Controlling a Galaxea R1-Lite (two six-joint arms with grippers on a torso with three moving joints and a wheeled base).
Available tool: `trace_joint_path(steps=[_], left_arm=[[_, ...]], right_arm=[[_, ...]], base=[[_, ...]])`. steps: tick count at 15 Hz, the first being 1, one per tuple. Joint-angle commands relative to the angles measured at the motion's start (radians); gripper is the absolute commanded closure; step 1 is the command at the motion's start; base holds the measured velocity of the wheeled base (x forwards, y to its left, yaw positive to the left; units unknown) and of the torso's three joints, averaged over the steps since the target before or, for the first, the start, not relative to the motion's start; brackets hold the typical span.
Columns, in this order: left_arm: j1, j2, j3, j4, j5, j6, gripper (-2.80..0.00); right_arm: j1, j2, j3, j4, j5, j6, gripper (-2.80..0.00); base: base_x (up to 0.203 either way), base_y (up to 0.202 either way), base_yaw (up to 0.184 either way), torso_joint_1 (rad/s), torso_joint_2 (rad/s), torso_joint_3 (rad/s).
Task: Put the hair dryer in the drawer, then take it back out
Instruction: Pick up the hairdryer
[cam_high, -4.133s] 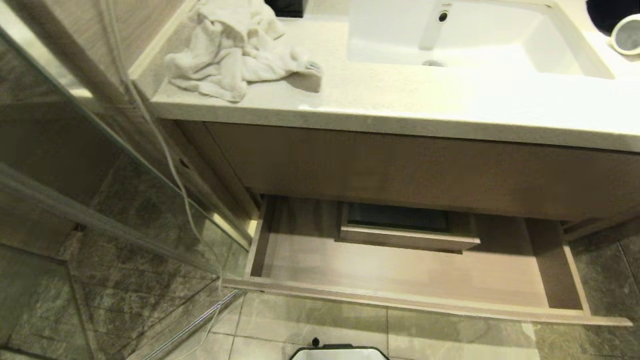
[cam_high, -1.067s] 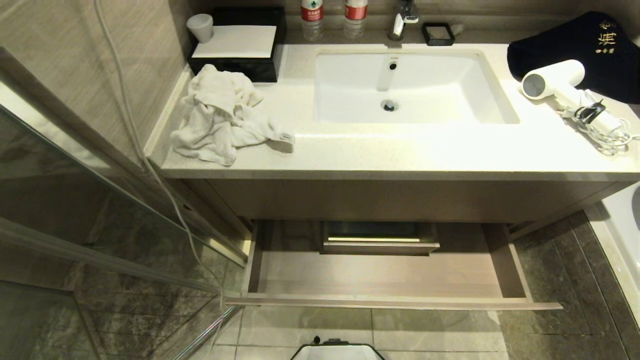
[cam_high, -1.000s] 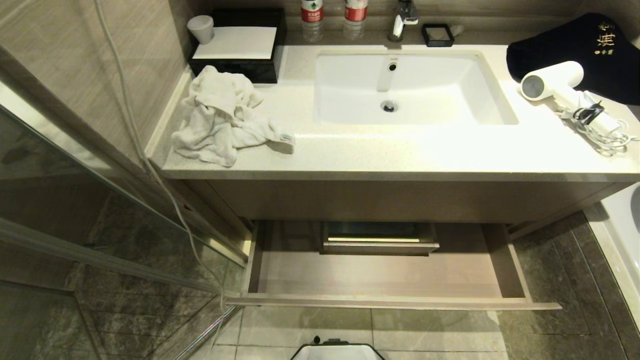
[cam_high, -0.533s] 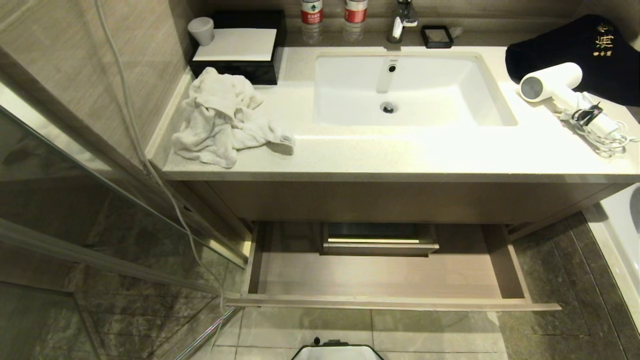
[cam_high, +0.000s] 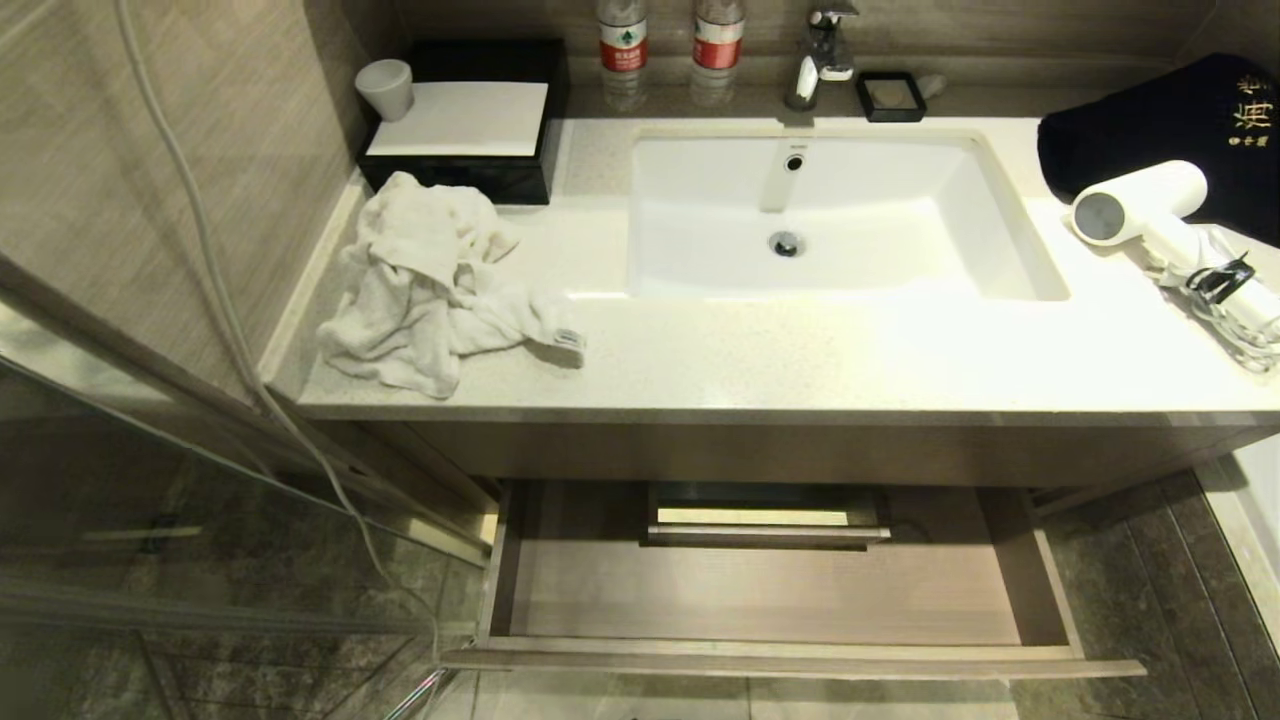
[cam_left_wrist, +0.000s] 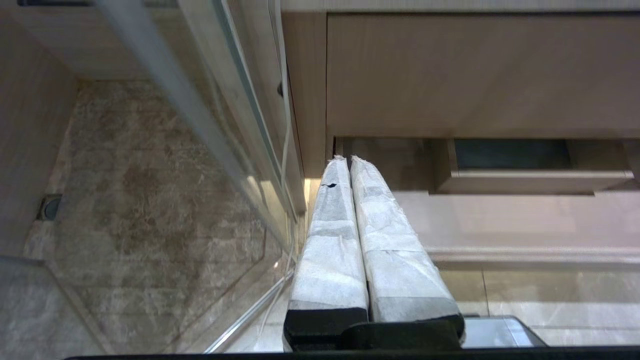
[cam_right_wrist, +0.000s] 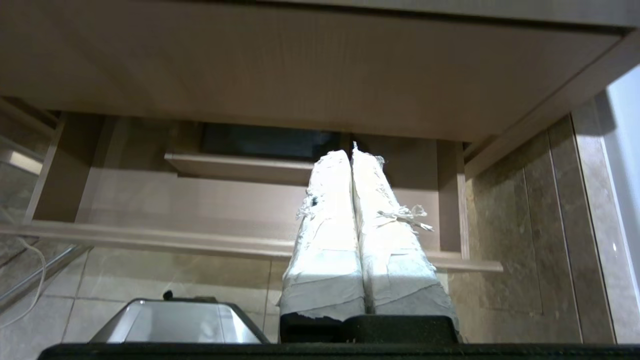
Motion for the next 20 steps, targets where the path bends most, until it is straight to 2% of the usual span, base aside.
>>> trace_joint_path(steps=[1,12,20], left_arm=[[0.000,0.000,0.000,0.000,-0.001,0.000,0.00],[0.000,0.002,-0.001,0.000,0.000,0.000,0.00],[0.000,0.002,0.000,0.000,0.000,0.000,0.00]], right_arm=[[0.000,0.000,0.000,0.000,0.000,0.000,0.00],[0.000,0.000,0.000,0.000,-0.002,0.003,0.00],[0.000,0.000,0.000,0.002,-0.001,0.009,0.00]], base=[[0.000,0.000,0.000,0.287,-0.10,0.199],[0.000,0.000,0.000,0.319,-0.18,0.133],[0.000,0.000,0.000,0.029,-0.04,-0.002]])
